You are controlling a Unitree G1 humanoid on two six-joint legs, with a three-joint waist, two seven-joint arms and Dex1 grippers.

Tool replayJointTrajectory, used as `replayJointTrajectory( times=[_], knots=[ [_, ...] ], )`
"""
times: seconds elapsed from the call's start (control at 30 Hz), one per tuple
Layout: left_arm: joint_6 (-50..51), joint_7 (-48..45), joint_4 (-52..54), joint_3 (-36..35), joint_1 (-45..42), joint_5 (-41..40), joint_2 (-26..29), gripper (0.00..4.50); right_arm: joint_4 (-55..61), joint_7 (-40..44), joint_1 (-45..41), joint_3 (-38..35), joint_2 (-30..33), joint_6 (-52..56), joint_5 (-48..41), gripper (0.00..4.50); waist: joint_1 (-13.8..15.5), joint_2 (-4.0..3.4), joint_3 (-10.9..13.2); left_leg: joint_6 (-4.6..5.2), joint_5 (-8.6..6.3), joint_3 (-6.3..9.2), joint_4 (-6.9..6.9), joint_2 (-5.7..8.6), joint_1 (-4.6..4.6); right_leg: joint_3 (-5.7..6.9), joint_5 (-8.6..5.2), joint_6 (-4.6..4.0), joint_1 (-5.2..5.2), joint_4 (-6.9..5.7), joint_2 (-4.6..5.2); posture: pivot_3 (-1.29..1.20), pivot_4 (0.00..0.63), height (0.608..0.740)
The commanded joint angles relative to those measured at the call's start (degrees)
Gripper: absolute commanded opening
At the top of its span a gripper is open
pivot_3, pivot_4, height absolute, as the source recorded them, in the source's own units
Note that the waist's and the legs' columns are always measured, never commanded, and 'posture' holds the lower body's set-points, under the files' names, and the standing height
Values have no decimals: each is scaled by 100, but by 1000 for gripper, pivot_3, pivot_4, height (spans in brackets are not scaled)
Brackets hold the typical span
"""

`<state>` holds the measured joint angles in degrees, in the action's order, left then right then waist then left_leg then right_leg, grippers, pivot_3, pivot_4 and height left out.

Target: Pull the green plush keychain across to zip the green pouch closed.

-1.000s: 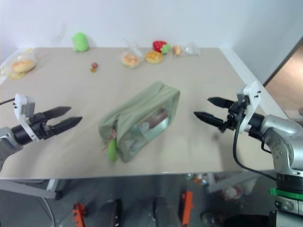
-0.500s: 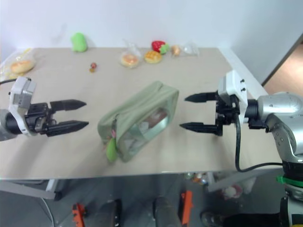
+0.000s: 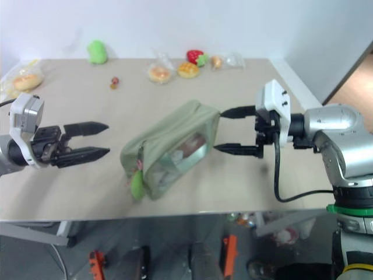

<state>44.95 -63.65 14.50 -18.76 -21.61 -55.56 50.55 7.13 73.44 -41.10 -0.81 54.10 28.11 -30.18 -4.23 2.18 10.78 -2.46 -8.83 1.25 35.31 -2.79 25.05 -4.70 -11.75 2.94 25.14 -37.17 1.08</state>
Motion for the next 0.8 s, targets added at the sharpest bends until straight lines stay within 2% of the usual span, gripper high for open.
replayJointTrajectory(
  times=[0.03,0.23,0.5,0.73,0.8],
  knots=[
    [67,5,344,-161,-229,-373,46,4500,-39,389,-499,117,4,-155,11,4494,1,1,0,0,0,1,0,0,1,0,0,0,0,0,0,0,150,740],
    [93,86,608,-38,-544,-628,23,4500,-348,875,-1072,668,-274,-402,302,4494,2,0,0,-1,-1,-1,1,-1,1,-2,0,1,0,0,-2,0,150,740],
    [17,195,617,74,-726,-594,-53,4500,-1606,1060,-1711,1422,-1047,-1315,1263,4494,-4,0,0,-1,-1,-3,3,-1,2,-4,4,6,0,-2,-2,0,150,740],
    [-57,366,638,4,-585,-548,-116,4500,-2254,1332,-1913,1543,-1346,-1827,1614,4494,-2,0,0,-1,-1,0,2,-1,4,-2,5,9,0,-4,-3,0,150,740],
    [-79,441,637,-40,-541,-565,-148,4500,-2388,1387,-1940,1535,-1389,-1940,1670,3895,-2,0,0,-1,-1,-1,2,-1,3,-3,6,11,0,-4,-3,0,150,740]
  ],
)
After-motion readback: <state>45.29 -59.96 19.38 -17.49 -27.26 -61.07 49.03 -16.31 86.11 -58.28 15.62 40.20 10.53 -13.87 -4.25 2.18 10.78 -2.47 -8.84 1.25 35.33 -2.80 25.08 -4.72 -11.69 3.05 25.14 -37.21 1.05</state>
